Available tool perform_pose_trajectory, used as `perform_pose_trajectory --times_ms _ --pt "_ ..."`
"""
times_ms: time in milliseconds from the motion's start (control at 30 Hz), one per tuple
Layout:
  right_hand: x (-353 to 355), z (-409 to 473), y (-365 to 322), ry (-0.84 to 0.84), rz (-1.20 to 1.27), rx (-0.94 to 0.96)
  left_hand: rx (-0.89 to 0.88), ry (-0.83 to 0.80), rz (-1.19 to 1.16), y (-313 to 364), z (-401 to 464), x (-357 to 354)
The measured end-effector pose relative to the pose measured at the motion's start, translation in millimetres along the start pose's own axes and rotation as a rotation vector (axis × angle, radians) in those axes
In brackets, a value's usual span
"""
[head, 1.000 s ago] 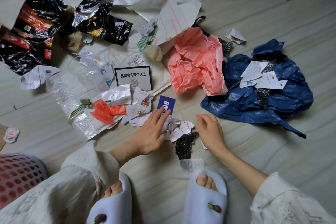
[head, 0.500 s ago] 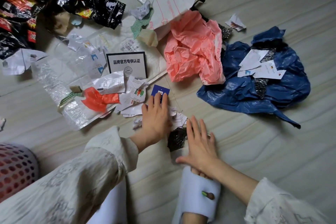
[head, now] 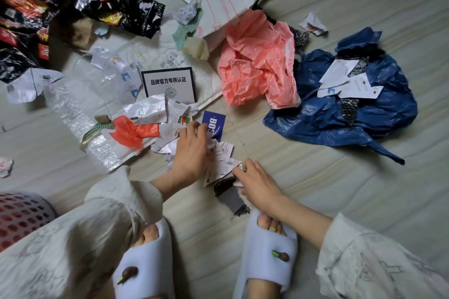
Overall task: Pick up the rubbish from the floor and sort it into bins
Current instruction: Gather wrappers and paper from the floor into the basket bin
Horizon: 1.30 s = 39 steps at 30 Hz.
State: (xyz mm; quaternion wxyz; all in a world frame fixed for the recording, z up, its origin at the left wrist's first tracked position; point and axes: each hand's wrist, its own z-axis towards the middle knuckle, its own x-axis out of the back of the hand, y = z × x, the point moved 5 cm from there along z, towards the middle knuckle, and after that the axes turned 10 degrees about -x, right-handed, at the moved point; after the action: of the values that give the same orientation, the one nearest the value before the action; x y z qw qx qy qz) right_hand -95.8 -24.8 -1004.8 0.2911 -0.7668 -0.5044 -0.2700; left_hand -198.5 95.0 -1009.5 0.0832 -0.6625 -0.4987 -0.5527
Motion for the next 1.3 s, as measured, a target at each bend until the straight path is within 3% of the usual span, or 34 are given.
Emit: perform_pose_trajectory --times_ms 200,300,567,767,933,1067,1167,1233,1300 --pt "1.4 1.8 10.7 0.050 0.090 -0.012 0.111 -0.058 0.103 14.7 4.7 -7.6" --pt "12.6 2.2 29.8 0.116 0.155 -0.070 0.154 -0.022 0.039 17.0 3.9 -11.2" --pt "37.0 2.2 68.9 0.252 0.271 -0.250 0.067 -0.017 0.055 22.1 2.1 -13.9" --pt "48.3 -0.3 75.8 0.310 0.649 -0.428 -0.053 -0.064 -0.010 17.7 -4.1 -14.6" --pt "55.3 5.5 56.4 0.151 0.933 -0.359 -0.046 -0.080 -0.221 5.5 4.0 9.3" --pt "59.7 16.4 49.7 0.101 1.005 -0.355 -0.045 -0.158 -0.186 -3.3 10.3 13.9" --pt "53.7 18.8 50.0 -0.103 1.221 -0.384 -0.064 -0.188 -0.170 0.0 6.2 4.0" --pt "45.3 16.1 44.7 -0.283 1.133 -0.357 -0.101 -0.139 -0.122 6.1 -0.1 -1.6" --pt "37.4 12.5 38.1 -0.323 0.978 -0.354 -0.137 -0.145 -0.044 13.7 -8.8 -8.5"
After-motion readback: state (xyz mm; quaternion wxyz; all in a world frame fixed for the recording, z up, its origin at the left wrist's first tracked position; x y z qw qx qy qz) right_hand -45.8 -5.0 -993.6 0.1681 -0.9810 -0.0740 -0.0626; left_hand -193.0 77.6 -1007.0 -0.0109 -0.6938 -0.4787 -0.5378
